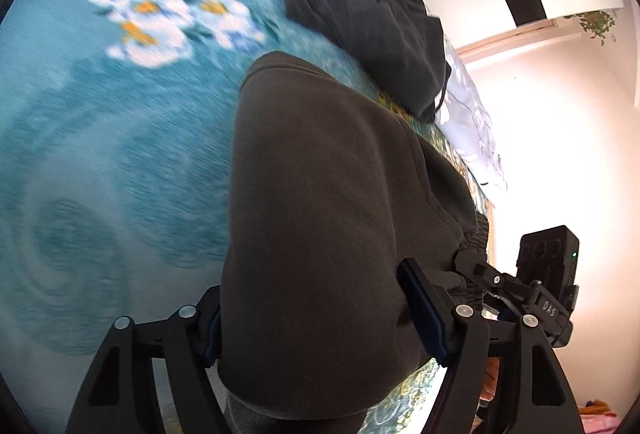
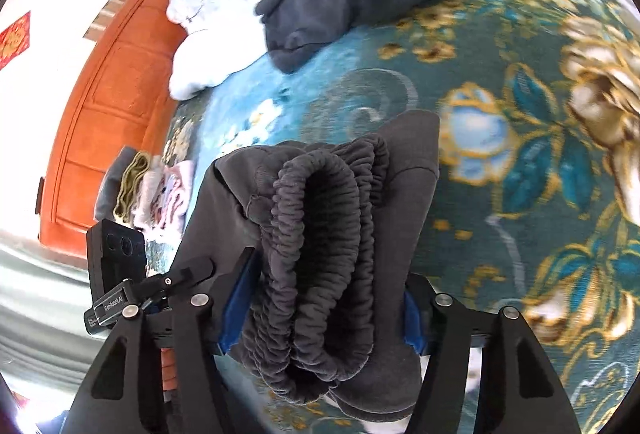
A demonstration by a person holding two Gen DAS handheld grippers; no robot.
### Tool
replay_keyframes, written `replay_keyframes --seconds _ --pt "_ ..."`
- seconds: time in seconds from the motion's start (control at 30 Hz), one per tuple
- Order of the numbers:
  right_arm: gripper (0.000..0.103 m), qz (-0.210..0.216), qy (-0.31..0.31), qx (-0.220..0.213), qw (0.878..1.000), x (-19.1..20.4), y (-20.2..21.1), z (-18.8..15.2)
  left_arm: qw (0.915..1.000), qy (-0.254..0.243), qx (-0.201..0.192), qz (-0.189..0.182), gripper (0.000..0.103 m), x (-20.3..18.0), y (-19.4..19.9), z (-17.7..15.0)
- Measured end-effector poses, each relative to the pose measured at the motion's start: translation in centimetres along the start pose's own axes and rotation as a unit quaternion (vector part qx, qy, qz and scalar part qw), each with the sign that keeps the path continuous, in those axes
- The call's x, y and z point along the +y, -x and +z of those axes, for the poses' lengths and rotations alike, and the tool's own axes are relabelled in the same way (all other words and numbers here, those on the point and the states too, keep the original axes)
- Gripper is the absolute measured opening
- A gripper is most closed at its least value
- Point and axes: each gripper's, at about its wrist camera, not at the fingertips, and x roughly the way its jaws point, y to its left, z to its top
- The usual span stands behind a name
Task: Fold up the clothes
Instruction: 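Lift the folded sweatpants with both grippers and carry them to the folded clothes stack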
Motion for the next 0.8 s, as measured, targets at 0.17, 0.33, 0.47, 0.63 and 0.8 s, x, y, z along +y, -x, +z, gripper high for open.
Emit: replay_keyframes --seconds 0.17,0.33,0.47,0.63,0.8 --pt "0.064 0.027 0.029 -0.003 0.999 5.1 -1.2 1.0 0.9994 -0.004 -0.035 0.006 0.077 0.7 5.8 1.6" --pt "0.064 0.062 0.067 -0.016 0.996 12.2 -2.7 2.8 0.9959 -0.031 -0.082 0.024 0.077 0.9 13.8 5.0" --pt "0.064 0.099 0.103 -0.021 0.99 19.2 -4.3 4.4 0.9907 -0.046 -0.122 0.039 0.077 2.2 21.3 8.1" --pt "0.064 0.146 0.149 -0.019 0.978 29.5 -6.7 6.5 0.9818 -0.062 -0.167 0.067 0.077 3.5 31.5 11.2" --pt "0.064 0.188 0.174 -0.008 0.967 39.1 -10.3 8.2 0.9755 -0.056 -0.192 0.091 0.077 6.6 40.7 15.5"
